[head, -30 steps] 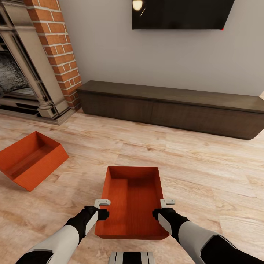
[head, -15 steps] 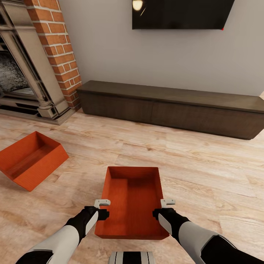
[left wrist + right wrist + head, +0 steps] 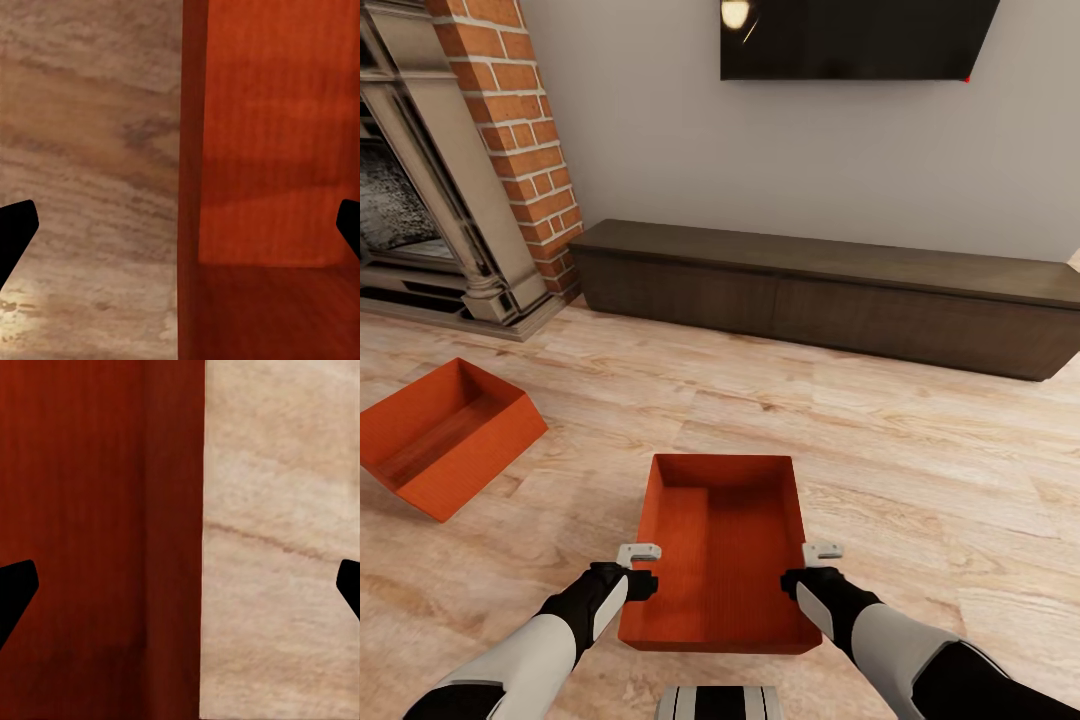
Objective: Move the two storage containers from the living room to the garage. In the garage, place one container on the floor and stack the other container on top of it (either order is fine).
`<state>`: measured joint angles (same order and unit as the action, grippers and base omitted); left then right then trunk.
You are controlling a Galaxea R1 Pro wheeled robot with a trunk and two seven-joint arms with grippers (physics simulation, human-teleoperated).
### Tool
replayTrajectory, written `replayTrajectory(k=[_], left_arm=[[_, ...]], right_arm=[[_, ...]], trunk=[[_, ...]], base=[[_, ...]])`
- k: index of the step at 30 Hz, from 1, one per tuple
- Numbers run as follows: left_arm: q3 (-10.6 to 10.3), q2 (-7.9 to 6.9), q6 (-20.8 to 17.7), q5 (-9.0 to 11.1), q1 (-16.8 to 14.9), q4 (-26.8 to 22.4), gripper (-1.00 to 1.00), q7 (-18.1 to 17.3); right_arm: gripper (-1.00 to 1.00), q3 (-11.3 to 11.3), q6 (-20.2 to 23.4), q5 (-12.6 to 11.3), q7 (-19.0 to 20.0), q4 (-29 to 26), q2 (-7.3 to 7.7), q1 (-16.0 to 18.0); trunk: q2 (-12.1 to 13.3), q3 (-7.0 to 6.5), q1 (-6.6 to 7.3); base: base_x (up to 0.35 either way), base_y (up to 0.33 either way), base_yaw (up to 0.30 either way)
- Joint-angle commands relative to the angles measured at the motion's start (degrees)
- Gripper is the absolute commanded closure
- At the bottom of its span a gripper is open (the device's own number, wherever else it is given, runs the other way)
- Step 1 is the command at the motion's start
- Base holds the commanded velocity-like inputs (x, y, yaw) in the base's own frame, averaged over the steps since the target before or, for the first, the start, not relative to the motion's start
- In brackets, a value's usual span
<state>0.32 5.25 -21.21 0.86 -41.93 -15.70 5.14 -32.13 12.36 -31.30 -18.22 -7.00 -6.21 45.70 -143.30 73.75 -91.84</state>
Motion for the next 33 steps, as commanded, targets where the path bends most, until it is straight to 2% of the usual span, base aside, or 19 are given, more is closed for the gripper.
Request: replayTrajectory(k=[1,8,9,10,33], left_arm=[[0.03,0.02,-0.33,0.11,0.00,-0.12,-1.00,0.21],[0.03,0.02,-0.33,0.11,0.00,-0.12,-1.00,0.21],[0.03,0.02,-0.33,0.11,0.00,-0.12,-1.00,0.22],[0.03,0.02,-0.33,0.11,0.00,-0.12,1.00,0.22],[-0.12,0.09,-0.27,0.01,0.00,-0.20,1.00,0.11]], right_arm=[[-1.00,-0.51,0.39,-0.34,-0.32,-0.14,0.03,0.01],[-1.00,-0.54,0.39,-0.34,-0.32,-0.14,-0.01,0.01],[1.00,-0.53,0.39,-0.34,-0.32,-0.13,-0.02,0.01],[1.00,-0.54,0.39,-0.34,-0.32,-0.13,-0.02,0.01],[1.00,-0.47,-0.09,-0.34,-0.32,-0.12,0.04,0.01]], trunk=[[-0.02,0.04,0.01],[-0.02,0.04,0.01],[-0.02,0.04,0.01],[-0.02,0.04,0.01],[-0.02,0.04,0.01]], base=[[0.000,0.000,0.000],[0.000,0.000,0.000],[0.000,0.000,0.000],[0.000,0.000,0.000],[0.000,0.000,0.000]])
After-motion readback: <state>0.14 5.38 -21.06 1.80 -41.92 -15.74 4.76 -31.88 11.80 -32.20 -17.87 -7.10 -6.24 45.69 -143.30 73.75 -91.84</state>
